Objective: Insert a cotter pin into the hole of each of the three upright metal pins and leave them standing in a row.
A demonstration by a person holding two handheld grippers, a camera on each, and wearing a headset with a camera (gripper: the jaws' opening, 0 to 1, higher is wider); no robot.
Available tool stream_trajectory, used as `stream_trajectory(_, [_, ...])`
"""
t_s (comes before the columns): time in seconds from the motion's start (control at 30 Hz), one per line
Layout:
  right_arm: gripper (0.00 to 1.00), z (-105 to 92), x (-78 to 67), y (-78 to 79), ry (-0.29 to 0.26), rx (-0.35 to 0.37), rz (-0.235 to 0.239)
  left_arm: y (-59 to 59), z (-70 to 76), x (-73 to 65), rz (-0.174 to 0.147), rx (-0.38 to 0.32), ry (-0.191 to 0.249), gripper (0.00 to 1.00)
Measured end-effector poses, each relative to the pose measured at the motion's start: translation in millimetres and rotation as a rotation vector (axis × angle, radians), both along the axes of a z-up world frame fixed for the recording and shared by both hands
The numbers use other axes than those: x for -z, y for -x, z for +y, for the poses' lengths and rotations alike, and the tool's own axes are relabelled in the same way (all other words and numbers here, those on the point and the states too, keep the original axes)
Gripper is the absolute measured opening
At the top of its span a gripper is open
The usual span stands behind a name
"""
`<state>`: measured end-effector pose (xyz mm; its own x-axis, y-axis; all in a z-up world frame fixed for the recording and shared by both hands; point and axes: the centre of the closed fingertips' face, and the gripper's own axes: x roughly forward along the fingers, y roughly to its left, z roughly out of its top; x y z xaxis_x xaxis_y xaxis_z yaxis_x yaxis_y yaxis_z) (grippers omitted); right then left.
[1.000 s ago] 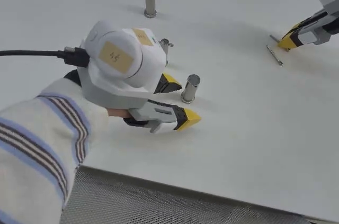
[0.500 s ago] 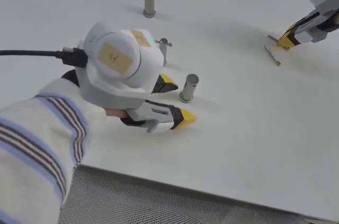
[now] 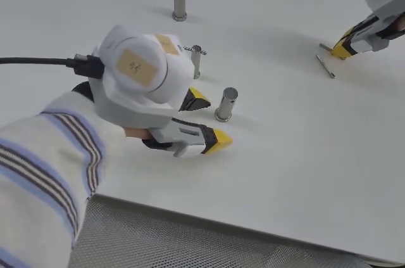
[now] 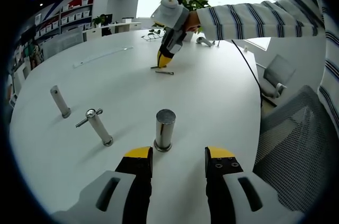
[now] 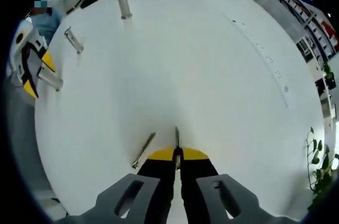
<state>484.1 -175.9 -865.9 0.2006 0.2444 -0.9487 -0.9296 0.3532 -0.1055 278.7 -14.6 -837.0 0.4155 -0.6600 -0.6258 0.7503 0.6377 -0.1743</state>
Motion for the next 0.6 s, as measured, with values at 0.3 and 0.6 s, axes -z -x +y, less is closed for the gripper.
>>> stream_trajectory(0.3, [0.02, -0.9, -4.1, 8.4, 0.019, -0.020, -0.010, 1.8, 0.6, -0.8, -0.001, -0.001, 0.001, 0.38])
stream_trajectory(0.6, [0.02, -3.0, -13.8, 16.5, 0.023, -0.024, -0.026, 2.0, 1.3, -4.5, -0.012, -0.001, 0.005, 0.39])
